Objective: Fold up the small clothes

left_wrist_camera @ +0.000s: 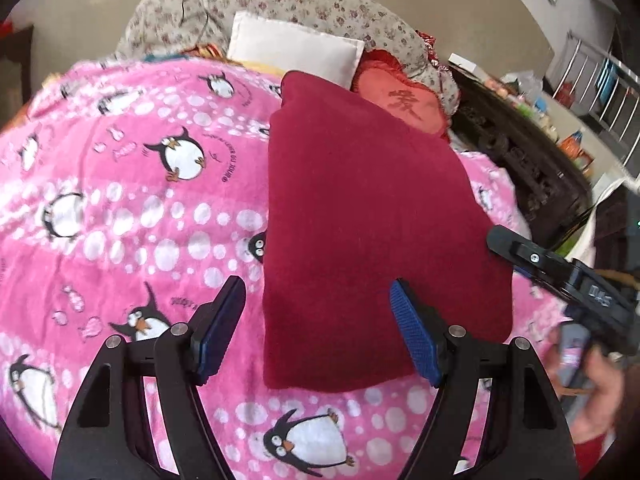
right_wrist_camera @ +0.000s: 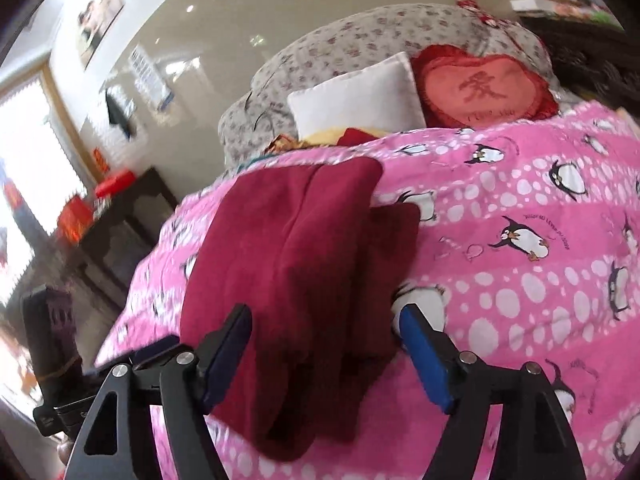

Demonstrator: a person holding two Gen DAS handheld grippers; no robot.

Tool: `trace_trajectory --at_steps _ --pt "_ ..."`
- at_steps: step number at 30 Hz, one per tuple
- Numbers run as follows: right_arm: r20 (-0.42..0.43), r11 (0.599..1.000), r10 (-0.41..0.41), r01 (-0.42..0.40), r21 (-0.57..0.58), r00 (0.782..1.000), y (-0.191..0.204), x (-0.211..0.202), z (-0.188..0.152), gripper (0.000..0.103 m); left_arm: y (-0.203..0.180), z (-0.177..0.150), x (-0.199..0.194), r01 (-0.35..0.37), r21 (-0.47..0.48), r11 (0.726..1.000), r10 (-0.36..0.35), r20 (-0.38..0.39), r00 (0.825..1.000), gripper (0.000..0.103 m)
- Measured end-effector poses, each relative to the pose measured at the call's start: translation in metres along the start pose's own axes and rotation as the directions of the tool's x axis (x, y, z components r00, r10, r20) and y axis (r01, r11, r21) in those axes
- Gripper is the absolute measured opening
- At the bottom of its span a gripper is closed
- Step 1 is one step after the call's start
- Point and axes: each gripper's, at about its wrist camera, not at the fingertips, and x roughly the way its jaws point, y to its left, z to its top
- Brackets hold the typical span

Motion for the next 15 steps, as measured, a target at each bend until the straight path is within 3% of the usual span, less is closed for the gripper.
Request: trace_trajectory --at_steps 1,4,7,13,15 --pt "0.0 1.0 0.011 -0.011 0.019 1.0 -0.006 0.002 0.003 0.085 0.005 0.005 0.004 0.021 -0.022 1.0 -0.021 -0.013 1.0 0.079" --pt "-0.024 0.995 0.061 -0.059 0.086 0.998 -0.023 0.021 0.013 0.088 0.013 0.017 0.012 0.081 -0.059 0.995 -0.083 -0.027 0.996 0.08" --pt "-0.04 0.991 0.097 -0.093 0.1 0.995 -0.032 0.038 0.021 0.09 0.025 0.03 0.026 0.178 -0.117 0.977 -0.184 -0.046 0.982 0.084" --pt "-0.069 0.99 0.123 -0.118 0.071 0.99 -0.032 0.072 0.03 0.097 0.031 0.04 0.059 0.262 -0.189 0.946 -0.284 -0.097 0.954 0.089" --pt "-0.068 0.991 0.123 -0.119 0.067 0.99 -0.03 0.077 0.032 0.092 0.027 0.04 0.061 0.272 -0.175 0.946 -0.289 -0.084 0.954 0.092"
